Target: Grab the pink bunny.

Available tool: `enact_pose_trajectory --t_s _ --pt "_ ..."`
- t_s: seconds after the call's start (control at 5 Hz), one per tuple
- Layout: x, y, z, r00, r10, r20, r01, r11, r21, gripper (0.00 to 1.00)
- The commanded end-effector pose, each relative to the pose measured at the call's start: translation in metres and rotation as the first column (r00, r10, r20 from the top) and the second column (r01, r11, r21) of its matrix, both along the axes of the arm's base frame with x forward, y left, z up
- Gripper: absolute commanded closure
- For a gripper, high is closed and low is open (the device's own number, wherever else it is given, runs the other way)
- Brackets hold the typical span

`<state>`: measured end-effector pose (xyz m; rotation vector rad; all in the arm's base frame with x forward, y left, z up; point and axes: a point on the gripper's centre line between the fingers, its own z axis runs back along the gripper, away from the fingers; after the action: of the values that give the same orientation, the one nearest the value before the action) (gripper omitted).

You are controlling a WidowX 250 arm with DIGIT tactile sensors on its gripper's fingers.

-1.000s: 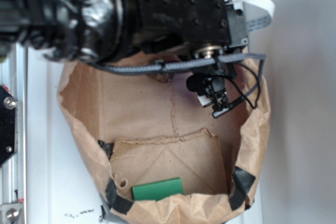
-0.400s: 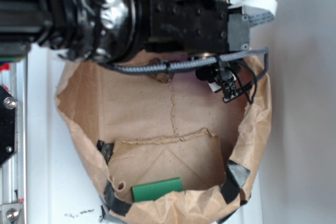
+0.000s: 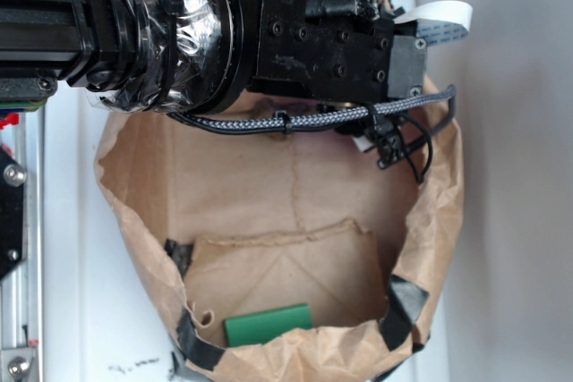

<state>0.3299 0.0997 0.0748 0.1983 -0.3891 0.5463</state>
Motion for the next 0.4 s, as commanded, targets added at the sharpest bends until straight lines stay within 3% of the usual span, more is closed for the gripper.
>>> enact_pose_trajectory --t_s 0.0,0.2 --pt "-0.0042 0.0081 0.0141 0.999 -0.030 0.017 0.031 0.999 -0.012 0.00" --pt "-0.0069 0.0128 0.0115 0.999 -0.034 0.026 0.034 0.999 -0.002 0.00"
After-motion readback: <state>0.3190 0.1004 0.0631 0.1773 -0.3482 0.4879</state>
